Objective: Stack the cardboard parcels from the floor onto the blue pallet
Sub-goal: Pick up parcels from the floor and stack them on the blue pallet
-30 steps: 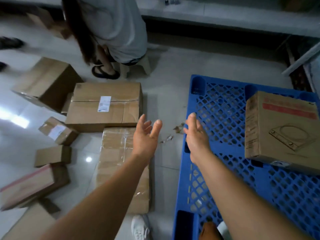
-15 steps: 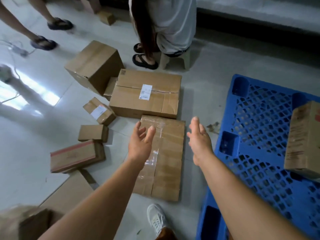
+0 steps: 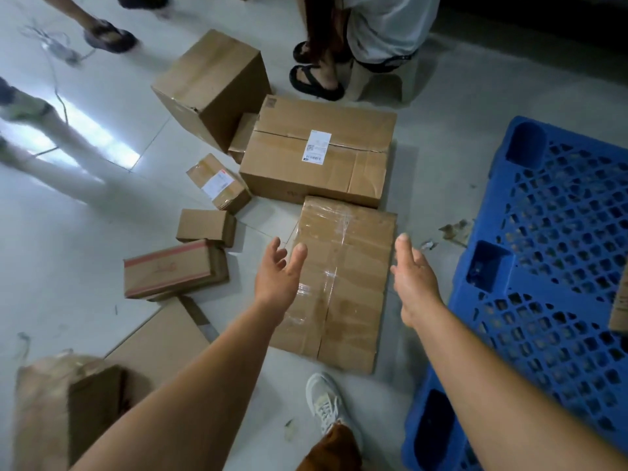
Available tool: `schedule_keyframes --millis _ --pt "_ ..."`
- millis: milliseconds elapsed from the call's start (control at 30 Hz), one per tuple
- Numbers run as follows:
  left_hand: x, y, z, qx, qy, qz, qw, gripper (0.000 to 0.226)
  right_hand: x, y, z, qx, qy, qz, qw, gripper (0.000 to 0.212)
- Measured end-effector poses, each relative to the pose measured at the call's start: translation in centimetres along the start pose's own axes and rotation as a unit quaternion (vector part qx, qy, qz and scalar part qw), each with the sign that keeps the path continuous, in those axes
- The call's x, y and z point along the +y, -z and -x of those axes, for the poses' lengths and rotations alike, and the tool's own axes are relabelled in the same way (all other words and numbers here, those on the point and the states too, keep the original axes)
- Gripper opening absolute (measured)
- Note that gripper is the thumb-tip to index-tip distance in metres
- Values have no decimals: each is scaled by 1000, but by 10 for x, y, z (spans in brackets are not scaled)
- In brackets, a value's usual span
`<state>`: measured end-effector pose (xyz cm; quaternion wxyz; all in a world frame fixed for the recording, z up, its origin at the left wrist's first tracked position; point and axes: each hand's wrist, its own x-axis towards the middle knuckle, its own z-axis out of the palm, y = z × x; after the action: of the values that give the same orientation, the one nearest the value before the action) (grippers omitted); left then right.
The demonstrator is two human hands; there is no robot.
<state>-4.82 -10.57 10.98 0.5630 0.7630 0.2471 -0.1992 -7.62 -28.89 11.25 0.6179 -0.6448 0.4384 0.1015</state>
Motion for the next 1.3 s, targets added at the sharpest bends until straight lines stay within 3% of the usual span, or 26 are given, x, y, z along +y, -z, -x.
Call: schedule_keyframes --millis 333,867,1167,1300 --pt "-43 16 -12 4 7 -19 1000 69 44 -5 -11 -5 4 63 998 63" --pt "-139 9 -155 -60 67 -94 992 73 144 -66 -129 72 -67 116 988 70" --pt "-214 -31 -239 -101 87 -174 976 93 221 -77 -220 87 -91 137 983 86" --pt "-242 -48 -272 -108 97 -159 977 100 250 -78 -260 96 -107 172 975 98"
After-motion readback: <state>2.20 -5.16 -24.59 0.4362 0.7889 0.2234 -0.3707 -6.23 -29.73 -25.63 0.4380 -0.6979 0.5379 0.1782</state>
